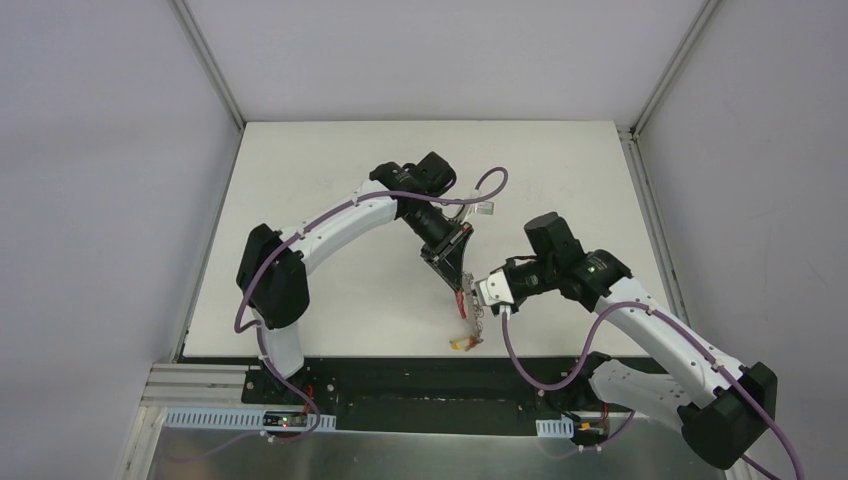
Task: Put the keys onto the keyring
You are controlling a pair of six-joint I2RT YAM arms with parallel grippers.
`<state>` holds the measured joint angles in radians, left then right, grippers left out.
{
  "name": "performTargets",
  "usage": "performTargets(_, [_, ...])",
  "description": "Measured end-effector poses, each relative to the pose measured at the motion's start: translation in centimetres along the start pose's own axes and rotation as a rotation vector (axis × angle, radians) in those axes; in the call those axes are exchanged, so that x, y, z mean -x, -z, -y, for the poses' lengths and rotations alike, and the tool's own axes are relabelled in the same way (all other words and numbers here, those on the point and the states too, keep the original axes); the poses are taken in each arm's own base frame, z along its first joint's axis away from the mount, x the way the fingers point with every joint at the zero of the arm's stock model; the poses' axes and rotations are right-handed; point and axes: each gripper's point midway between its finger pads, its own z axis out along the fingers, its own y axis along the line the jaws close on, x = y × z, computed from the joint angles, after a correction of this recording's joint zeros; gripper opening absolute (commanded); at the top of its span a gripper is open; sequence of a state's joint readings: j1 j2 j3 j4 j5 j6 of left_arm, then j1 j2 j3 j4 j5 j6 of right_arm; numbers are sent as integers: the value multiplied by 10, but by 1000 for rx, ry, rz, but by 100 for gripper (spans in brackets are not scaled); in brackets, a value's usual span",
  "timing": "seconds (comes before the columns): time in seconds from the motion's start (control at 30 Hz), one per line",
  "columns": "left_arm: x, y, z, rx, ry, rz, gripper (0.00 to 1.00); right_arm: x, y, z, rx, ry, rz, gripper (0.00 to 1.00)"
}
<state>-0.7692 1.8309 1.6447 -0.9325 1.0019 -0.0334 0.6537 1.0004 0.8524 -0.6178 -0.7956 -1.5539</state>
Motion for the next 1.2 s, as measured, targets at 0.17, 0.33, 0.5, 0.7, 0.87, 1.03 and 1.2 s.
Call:
performTargets(0.17, [2, 2, -1, 2, 1, 5, 0, 0, 0, 0, 2, 6, -2, 0])
performTargets(0.33, [3, -1, -4, 2, 12, -3, 0, 0, -1, 0, 3, 7, -1, 0])
performTargets(0.5, [1, -1, -6, 3, 20, -11, 0, 0, -1, 0, 3, 6, -1, 0])
performTargets(0.7, [0, -3, -10, 14, 11, -19, 0, 1, -1, -1, 4, 6, -1, 0])
performTargets(0.87, [-1, -3, -10, 14, 8, -21, 0, 1, -1, -1, 4, 6, -1, 0])
performTargets(1.03, [-1, -4, -10, 14, 7, -24, 0, 1, -1, -1, 4, 4, -1, 0])
performTargets(1.2, [-3, -8, -10, 12, 2, -38, 0, 1, -1, -1, 4, 3, -1, 0])
